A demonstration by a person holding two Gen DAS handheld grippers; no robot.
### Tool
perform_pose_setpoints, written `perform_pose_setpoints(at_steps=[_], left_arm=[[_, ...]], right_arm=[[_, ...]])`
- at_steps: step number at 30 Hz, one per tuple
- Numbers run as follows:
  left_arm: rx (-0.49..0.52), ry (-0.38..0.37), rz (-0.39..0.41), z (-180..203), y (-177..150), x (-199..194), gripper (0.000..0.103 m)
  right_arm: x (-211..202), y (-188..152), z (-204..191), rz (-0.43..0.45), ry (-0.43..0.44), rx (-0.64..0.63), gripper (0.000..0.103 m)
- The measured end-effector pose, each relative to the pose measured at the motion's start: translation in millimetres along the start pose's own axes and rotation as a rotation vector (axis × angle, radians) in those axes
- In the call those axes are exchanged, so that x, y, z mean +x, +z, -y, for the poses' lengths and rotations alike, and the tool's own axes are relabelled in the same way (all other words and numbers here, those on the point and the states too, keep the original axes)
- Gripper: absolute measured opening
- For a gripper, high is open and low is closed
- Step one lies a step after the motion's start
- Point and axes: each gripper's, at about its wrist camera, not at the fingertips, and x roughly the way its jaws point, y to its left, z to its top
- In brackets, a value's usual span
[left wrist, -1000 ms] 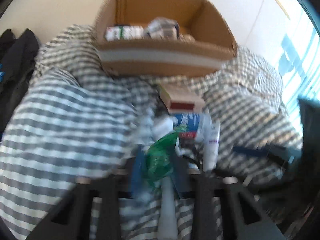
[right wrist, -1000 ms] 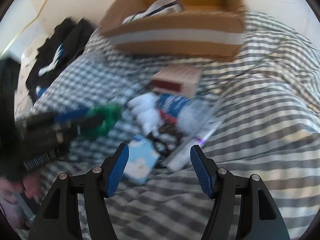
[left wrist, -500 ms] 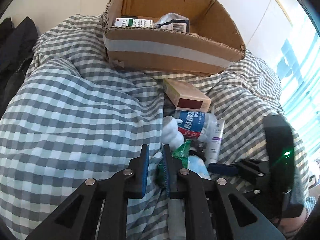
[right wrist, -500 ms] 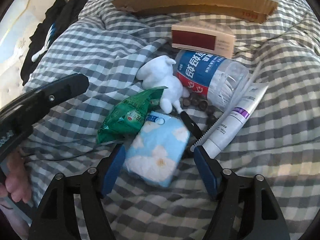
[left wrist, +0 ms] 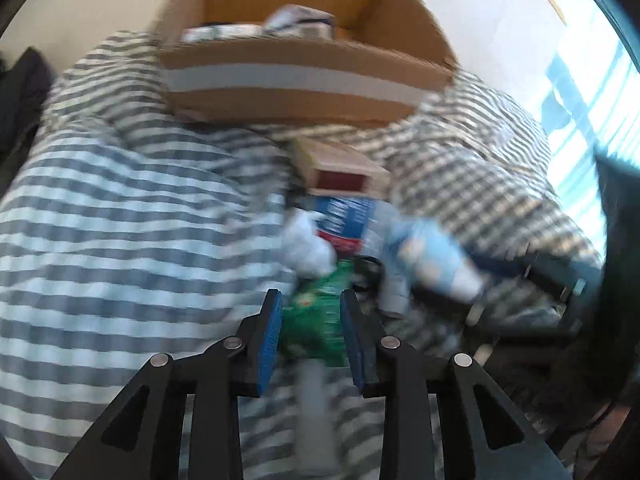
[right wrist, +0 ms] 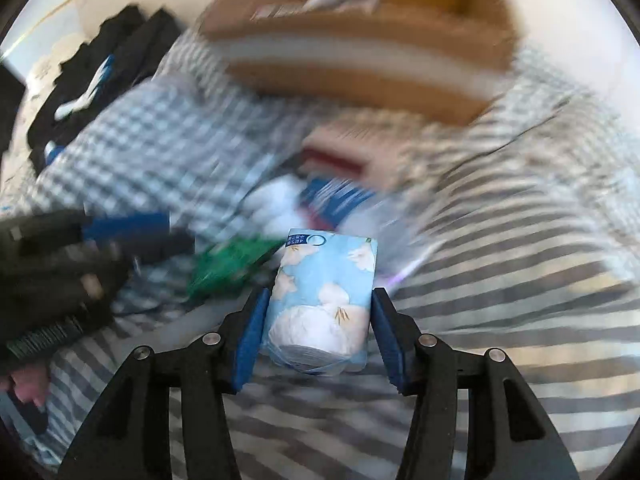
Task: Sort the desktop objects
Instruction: 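Grasp the green packet with left tool while right tool grasps the blue tissue pack, then carry the green packet and tissue pack into the box and open both tools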
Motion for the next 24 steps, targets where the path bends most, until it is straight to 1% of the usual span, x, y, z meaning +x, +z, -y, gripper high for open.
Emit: perform_pose_setpoints(at_steps=[2,4,6,8,9,10,11,12,13,15,16,17,18,20,24], left_arm=[[0.036,-0.003,-0.023,12.3,-2.3,10.3,0.031],[0.074,0.009,-0.053,21.5,-4.6,22.7,0.031],[0.099,0.053,-0.076,24.2,-5.2,34.2,0.031],[0.085,0.094,-0.080,19.0,-2.8,40.7,0.034],[0.069,0.102,-0.084,15.6,-1.6,42.7,0.036],[0.052,0.109,-0.089,11.2,-0.9,44.1,0.043],[0.032,0.116,-0.095,6.4,-0.3,45.4,0.055],[0.012,0.113,-0.106,2.4,-1.0,47.0,0.060],[0.001,0.109,-0.112,0.4,-2.4,48.1,0.061],[0.007,0.116,-0.104,-0.5,-4.6,49.3,0.061],[0.029,0.120,-0.096,2.6,-6.1,49.8,0.059],[0.049,0.118,-0.101,5.8,-7.0,52.0,0.042],[0.069,0.116,-0.113,8.9,-8.8,54.1,0.036],[0.081,0.131,-0.108,14.1,-11.2,54.3,0.036],[0.067,0.099,-0.066,13.6,-13.2,35.8,0.035]], right_arm=[[-12.4,3.8,17.0,0.039,-0.007,0.036,0.051],[-17.4,6.0,28.7,0.053,0.012,0.074,0.051],[-15.0,6.4,34.5,0.047,0.054,0.100,0.051],[-12.2,8.3,31.6,0.040,0.059,0.096,0.051],[-10.5,9.5,30.5,0.036,0.070,0.091,0.052],[-9.2,9.9,30.0,0.036,0.079,0.090,0.052],[-11.0,5.8,30.5,0.035,0.083,0.089,0.052],[-11.2,4.0,30.4,0.036,0.087,0.093,0.052],[-11.1,3.3,31.2,0.036,0.092,0.098,0.052],[-10.5,1.8,32.9,0.035,0.106,0.106,0.052],[-10.4,1.5,33.2,0.035,0.107,0.106,0.052],[-10.3,1.5,33.2,0.035,0.104,0.105,0.052],[-10.8,1.3,32.8,0.038,0.098,0.104,0.052],[-12.6,1.2,34.0,0.048,0.090,0.109,0.052],[-22.5,-0.2,34.2,0.076,0.078,0.113,0.052]])
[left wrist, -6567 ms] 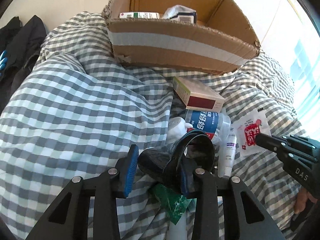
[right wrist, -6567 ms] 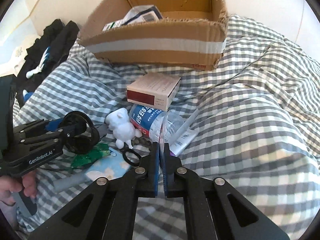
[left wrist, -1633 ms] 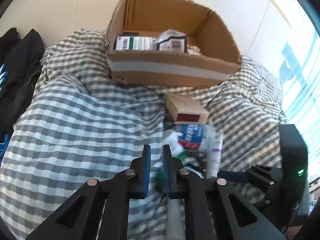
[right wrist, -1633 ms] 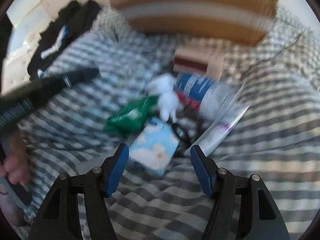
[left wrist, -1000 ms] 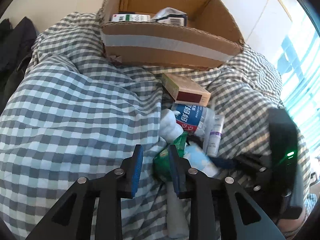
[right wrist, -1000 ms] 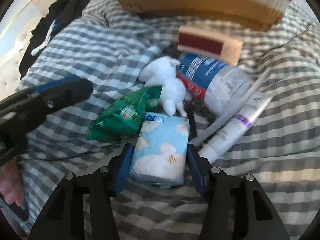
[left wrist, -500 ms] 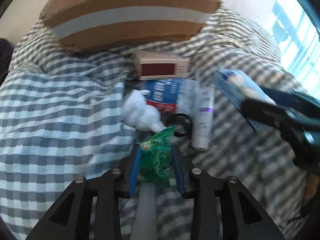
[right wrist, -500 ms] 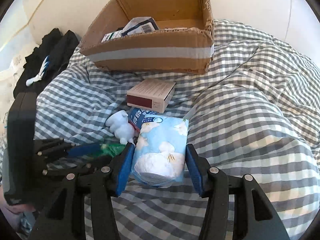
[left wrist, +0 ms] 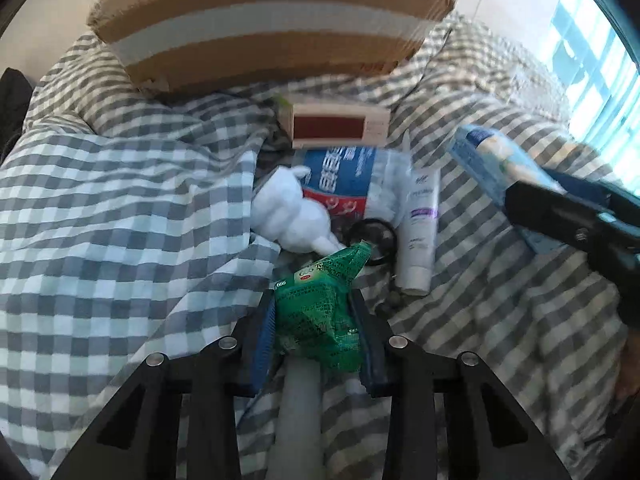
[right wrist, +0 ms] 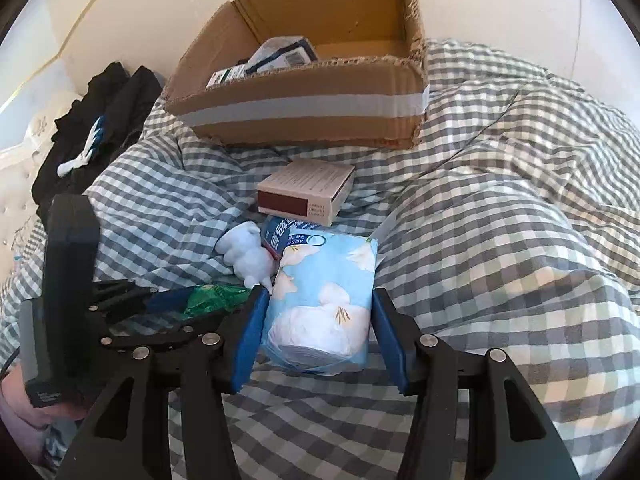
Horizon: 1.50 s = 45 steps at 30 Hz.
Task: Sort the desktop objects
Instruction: 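Carry the green packet and tissue pack into the box and open both tools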
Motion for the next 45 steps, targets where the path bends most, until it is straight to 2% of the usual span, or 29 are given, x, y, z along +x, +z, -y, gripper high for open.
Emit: perform_pose_setpoints(at_steps=[4,9,12,16,19,22,25,32,41,45], left_arm=[[-0.023,-0.046,0.084,-2.4,0.5,-37.2,0.035],[-0.039,-0.083,0.203,-1.8,21.2,-87.1,0.035],[-0.011,-0.058,0.258,-0.1,38.3,-110.9,0.035],[-0.019,-0.062,0.312,-3.8,61.0,-135.2,0.035],[-0.019,-0.030,0.356,-9.5,78.3,-152.8,0.035],[-0.031,-0.031,0.386,-16.9,94.4,-163.9,0.035],[-0.045,-0.001,0.423,-25.9,115.6,-172.6,0.035],[-0.066,0.047,0.448,-46.5,166.3,-160.8,0.035],[-0.069,0.067,0.390,-61.1,227.7,-92.6,0.035],[-0.074,0.066,0.375,-66.9,257.1,-59.6,0.035]], right_arm=[[-20.5,4.6,-1.4,0.051,0.001,0.007,0.052],[-51.9,23.6,-4.1,0.130,-0.019,-0.010,0.052],[-73.7,36.4,-8.8,0.176,-0.023,-0.025,0.052],[-102.2,59.6,-17.6,0.239,-0.036,-0.061,0.052],[-119.1,78.7,-22.3,0.283,-0.041,-0.085,0.052],[-129.9,101.2,-22.3,0.321,-0.024,-0.093,0.052],[-131.6,124.8,-21.7,0.346,-0.013,-0.098,0.052],[-107.1,171.6,-11.0,0.352,0.007,-0.094,0.052],[-25.8,229.6,14.9,0.288,0.001,-0.069,0.052],[10.3,259.4,19.1,0.273,-0.037,-0.090,0.052]])
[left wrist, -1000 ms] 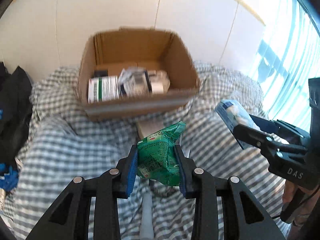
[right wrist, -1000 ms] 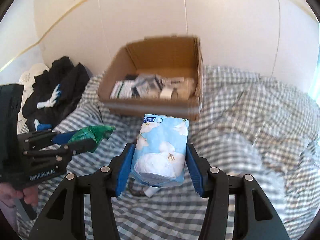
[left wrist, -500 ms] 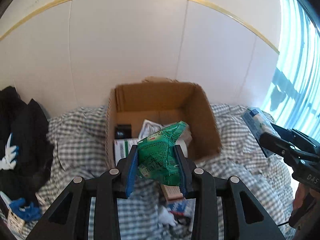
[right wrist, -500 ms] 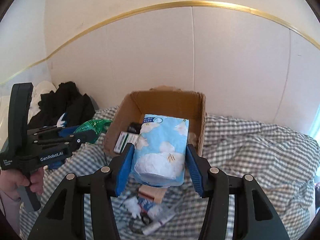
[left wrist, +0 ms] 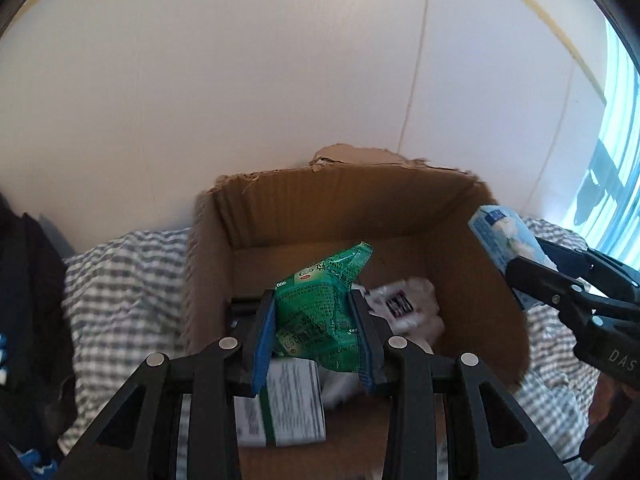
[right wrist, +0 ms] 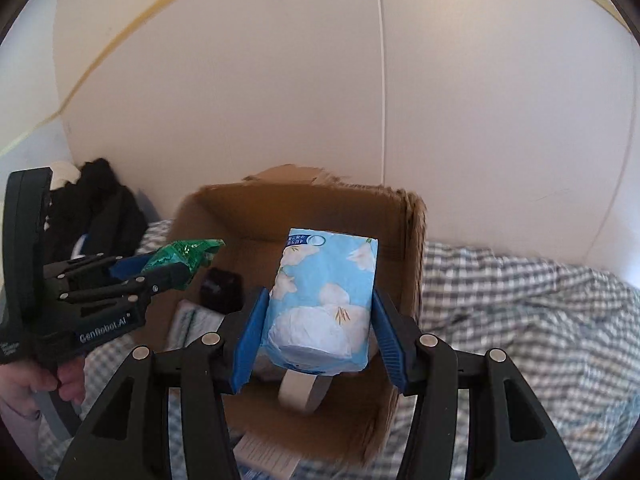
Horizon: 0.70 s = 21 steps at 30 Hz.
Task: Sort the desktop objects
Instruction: 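Carry the green packet and tissue pack into the box and open both tools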
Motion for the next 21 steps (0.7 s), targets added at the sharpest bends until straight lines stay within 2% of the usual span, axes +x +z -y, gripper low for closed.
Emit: perform_pose_setpoints(at_steps=[4,9,10,11,12,13,14,16,21], left_arm=[[0.004,0.006,-0.029,1.7,6.8,37.0,0.035],[0.036,-0.003,-0.048,10.3,3.7,64.2,0.037],[0.032,-0.008,-0.051,10.7,2.7,66.6,0.044],[0.030,-0.016,-0.051,11.1,1.4,68.1,0.058],[0.031,-0.023,-0.048,11.8,-0.3,67.9,0.067],[0.031,-0.023,-0.037,12.3,-2.2,65.6,0.079],[0.033,-0.018,-0.018,13.0,-4.8,61.6,0.084],[0.047,-0.006,0.002,15.5,-9.8,53.1,0.087],[0.074,-0.013,-0.039,23.1,-24.5,28.4,0.088]], right_arm=[[27.9,2.4,5.9,0.034,-0.011,0.003,0.053],[51.2,1.2,7.4,0.014,-0.018,-0.040,0.058],[52.3,1.4,8.6,0.013,-0.016,-0.038,0.065],[52.5,1.3,10.6,0.014,-0.009,-0.029,0.070],[50.5,0.3,13.1,0.023,-0.001,-0.014,0.074],[47.9,-0.7,14.8,0.031,0.006,-0.004,0.074],[44.7,-1.8,15.8,0.033,0.014,0.001,0.074],[35.5,-4.1,16.5,0.037,0.005,0.001,0.074],[1.0,-17.0,9.7,0.044,-0.023,0.003,0.074]])
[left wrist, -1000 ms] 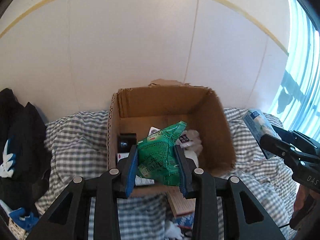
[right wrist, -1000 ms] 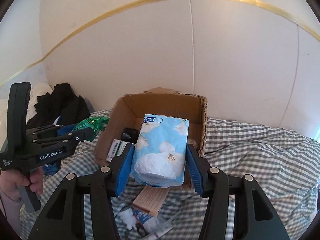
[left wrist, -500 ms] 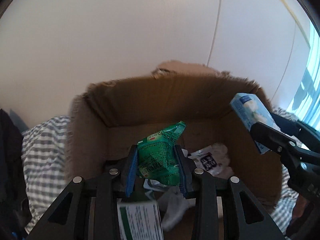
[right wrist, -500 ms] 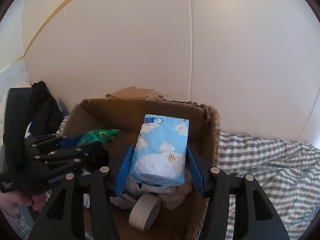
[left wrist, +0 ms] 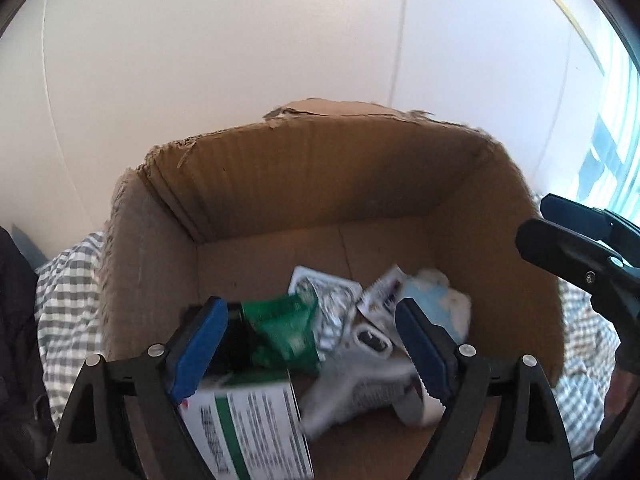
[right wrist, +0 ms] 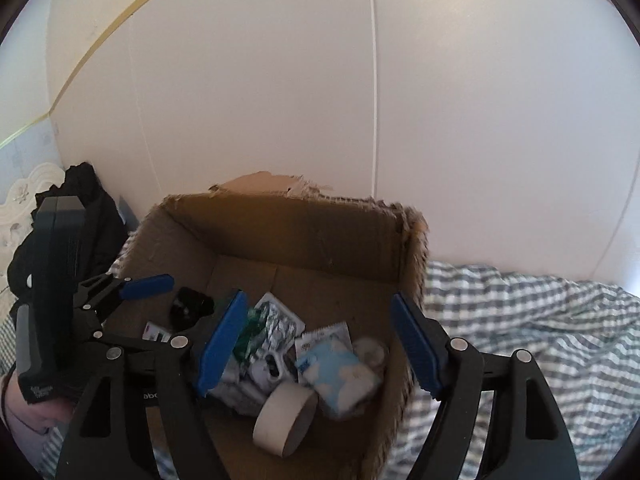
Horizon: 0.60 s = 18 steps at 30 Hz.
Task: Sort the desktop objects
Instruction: 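Carry the green packet and tissue pack into the box and open both tools, then grasp the white figurine with left tool while right tool grasps the pink-white medicine box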
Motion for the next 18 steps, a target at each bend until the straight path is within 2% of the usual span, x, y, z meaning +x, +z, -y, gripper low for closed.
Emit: perform_pose_setpoints(at_steps=[5,8,10,18], left_arm=[[0.017,0.007,0.006,8.7,-12.5,-44.7,0.089],[0.009,0.009,0.017,8.7,-12.2,-63.0,0.090],[0.008,0.028,0.026,10.4,-17.8,-80.7,0.097],[-0.002,0.031,0.054,23.0,-45.0,-133.1,0.098]], right_arm=[[-36.3,-9.4,-11.9,0.031,-0.040,-0.015,0.074],[-62.8,-17.0,-19.4,0.028,-0.014,-0.004,0.074],[-80.1,-21.2,-23.5,0.030,-0.011,-0.011,0.074],[-144.6,-36.5,-41.3,0.054,-0.022,-0.044,0.074]])
